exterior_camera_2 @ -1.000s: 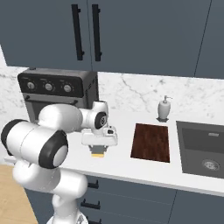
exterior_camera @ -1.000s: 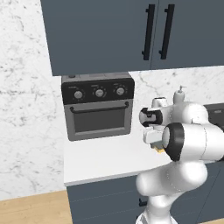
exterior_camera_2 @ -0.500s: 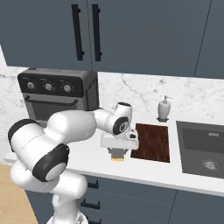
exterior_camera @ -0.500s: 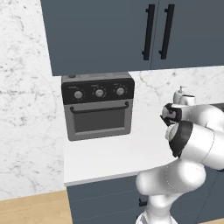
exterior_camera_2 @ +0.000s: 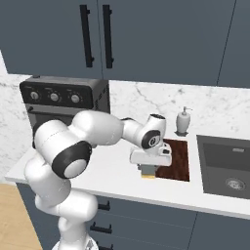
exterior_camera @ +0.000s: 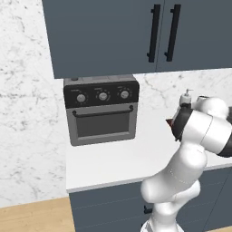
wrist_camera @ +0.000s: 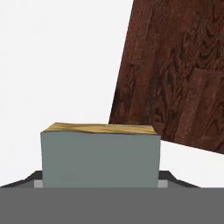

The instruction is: Pick up the sponge from the counter and clean the cutting board by briefly scrubbing or pressing down on the cutting board. Once finished, release the sponge.

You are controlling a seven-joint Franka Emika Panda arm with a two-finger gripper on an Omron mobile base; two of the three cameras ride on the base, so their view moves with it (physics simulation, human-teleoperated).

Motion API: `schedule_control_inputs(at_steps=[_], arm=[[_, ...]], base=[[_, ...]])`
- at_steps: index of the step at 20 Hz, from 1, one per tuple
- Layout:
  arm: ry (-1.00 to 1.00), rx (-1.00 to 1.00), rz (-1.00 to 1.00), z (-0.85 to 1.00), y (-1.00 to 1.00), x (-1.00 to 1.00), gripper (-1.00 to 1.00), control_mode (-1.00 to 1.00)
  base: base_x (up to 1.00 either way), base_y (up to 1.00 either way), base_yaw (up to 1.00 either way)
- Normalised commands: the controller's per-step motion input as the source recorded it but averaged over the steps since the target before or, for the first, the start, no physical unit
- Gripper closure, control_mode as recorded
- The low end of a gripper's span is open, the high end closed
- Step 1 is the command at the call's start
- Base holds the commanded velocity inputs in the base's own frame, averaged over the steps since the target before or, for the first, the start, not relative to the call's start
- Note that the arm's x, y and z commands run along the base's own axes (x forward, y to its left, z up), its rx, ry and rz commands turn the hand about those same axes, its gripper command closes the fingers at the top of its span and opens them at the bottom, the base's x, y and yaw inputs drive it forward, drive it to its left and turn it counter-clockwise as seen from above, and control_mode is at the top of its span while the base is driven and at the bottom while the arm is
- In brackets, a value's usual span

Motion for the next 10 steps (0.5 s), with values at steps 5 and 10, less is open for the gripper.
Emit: schedule_control_inputs(at_steps=[5, 10], arm=[[-0.16, 0.0, 0.0, -0.23, -0.18, 0.37, 1.0, -1.0], [-0.11, 0.0, 0.0, -0.21, -0.01, 0.44, 1.0, -1.0]], base=[[0.0, 0.0, 0.0], [0.0, 0.0, 0.0]])
